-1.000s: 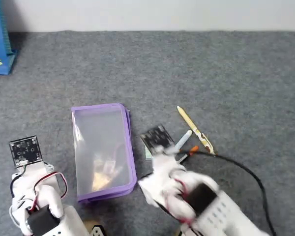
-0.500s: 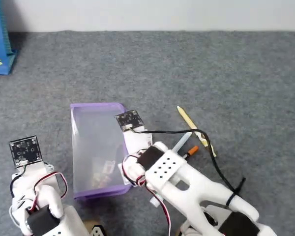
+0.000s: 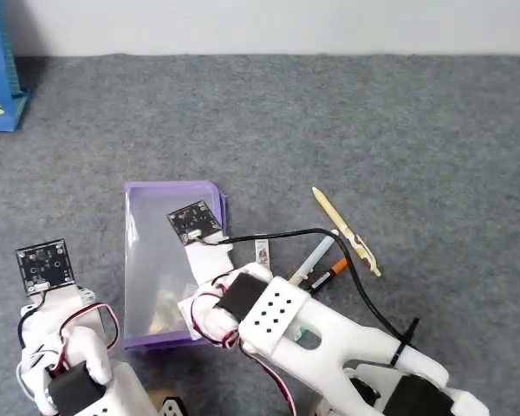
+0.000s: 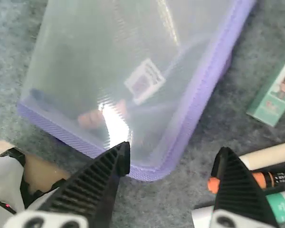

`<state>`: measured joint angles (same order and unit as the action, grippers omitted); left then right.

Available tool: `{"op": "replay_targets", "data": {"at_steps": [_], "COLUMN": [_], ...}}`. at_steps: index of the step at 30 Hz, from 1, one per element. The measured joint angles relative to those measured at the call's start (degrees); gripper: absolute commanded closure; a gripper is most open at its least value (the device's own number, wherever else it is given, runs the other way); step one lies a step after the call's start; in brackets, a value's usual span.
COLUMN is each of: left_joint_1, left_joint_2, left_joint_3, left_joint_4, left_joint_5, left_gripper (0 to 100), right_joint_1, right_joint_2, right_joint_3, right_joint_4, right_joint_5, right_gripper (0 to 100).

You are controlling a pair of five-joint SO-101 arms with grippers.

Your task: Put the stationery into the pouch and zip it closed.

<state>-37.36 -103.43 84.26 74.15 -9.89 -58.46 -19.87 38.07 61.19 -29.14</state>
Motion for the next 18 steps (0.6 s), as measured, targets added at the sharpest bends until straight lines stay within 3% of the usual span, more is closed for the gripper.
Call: {"op": "replay_targets", "data": {"at_steps": [18], "left_joint_1": [0.0], "left_joint_2": [0.0], "left_joint_3": [0.0], "left_joint_4": [0.0], "left_joint_5": [-0.18], "left_gripper": [98], "right_joint_1": [0.09], "right_joint_2": [15.12], "right_joint_3": [-0.7], "right_joint_4": [-7.12], "right_joint_5": [0.0], "right_gripper": [70.7]}}
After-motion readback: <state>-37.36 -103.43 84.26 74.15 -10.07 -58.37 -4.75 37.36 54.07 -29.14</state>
